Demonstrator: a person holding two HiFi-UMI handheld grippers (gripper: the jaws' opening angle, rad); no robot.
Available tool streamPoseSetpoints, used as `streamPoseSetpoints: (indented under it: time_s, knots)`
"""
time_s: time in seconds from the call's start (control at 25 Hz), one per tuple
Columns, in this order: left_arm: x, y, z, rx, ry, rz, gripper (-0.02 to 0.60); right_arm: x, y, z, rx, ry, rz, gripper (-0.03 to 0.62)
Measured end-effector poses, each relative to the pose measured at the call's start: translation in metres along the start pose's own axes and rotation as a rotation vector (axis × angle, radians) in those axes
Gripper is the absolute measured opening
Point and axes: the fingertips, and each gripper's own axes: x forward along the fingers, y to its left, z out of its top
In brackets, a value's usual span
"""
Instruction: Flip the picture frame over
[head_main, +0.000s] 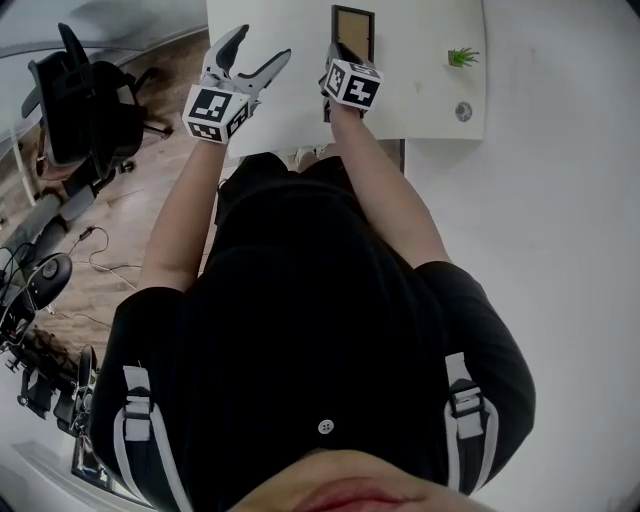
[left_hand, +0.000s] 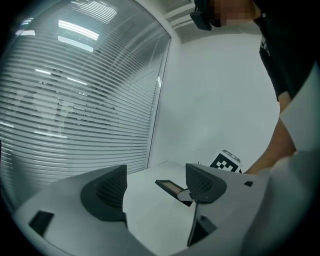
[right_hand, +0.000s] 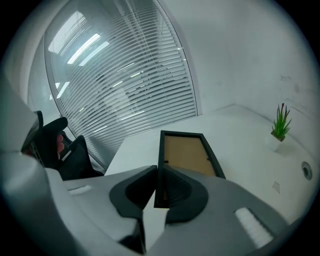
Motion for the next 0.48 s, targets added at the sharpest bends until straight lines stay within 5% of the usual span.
streamPoseSetpoints:
  time_s: [0.48]
  knots:
    - [0.019, -0.031, 0.001, -0.018, -0.05, 0.111, 0.373, -0.001, -0.001, 0.002, -0.006, 0.073, 0.2, 0.049]
